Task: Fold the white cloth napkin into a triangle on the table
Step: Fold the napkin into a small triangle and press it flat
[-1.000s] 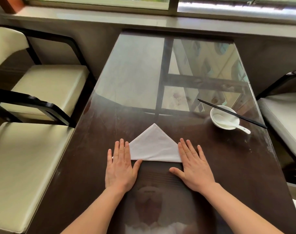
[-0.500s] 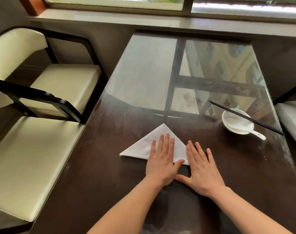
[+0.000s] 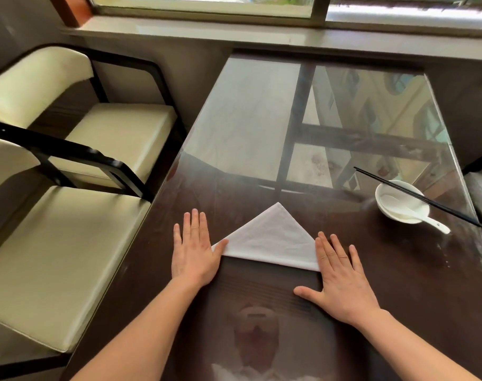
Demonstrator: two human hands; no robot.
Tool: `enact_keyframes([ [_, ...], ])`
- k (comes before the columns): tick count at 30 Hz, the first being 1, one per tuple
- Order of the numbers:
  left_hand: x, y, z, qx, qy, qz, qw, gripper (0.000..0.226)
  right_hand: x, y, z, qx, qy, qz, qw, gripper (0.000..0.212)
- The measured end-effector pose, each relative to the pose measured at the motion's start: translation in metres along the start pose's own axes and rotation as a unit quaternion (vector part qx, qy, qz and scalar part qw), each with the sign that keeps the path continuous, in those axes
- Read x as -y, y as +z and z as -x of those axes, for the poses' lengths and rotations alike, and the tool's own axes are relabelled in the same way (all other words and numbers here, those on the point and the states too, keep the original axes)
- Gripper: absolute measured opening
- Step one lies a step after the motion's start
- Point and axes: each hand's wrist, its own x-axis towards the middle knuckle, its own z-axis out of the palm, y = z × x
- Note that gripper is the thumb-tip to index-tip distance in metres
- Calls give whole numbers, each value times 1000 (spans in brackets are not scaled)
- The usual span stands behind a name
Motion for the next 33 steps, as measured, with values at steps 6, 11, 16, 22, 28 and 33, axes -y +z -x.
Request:
enact_keyframes([
  [6, -37, 6, 13, -37, 150, 28, 988, 80, 2, 1, 0, -10, 3, 1, 1000, 122],
  [11, -32, 9, 14, 4, 133, 23, 991, 76, 3, -2, -1, 4, 10, -3, 1000, 121],
  [16, -29, 6, 17, 11, 136, 22, 990, 77, 6, -14, 1, 10, 7, -1, 1000, 119],
  [22, -28, 9, 17, -6, 145, 26, 989, 79, 71, -37, -39, -69, -125, -37, 989, 99],
  [28, -27, 15, 16, -25, 153, 27, 988, 78, 94, -18, -90, -28, -175, 12, 984, 99],
  [33, -30, 13, 16, -32, 144, 29, 989, 80, 77, -14, -95, -58, -81, -23, 995, 106],
])
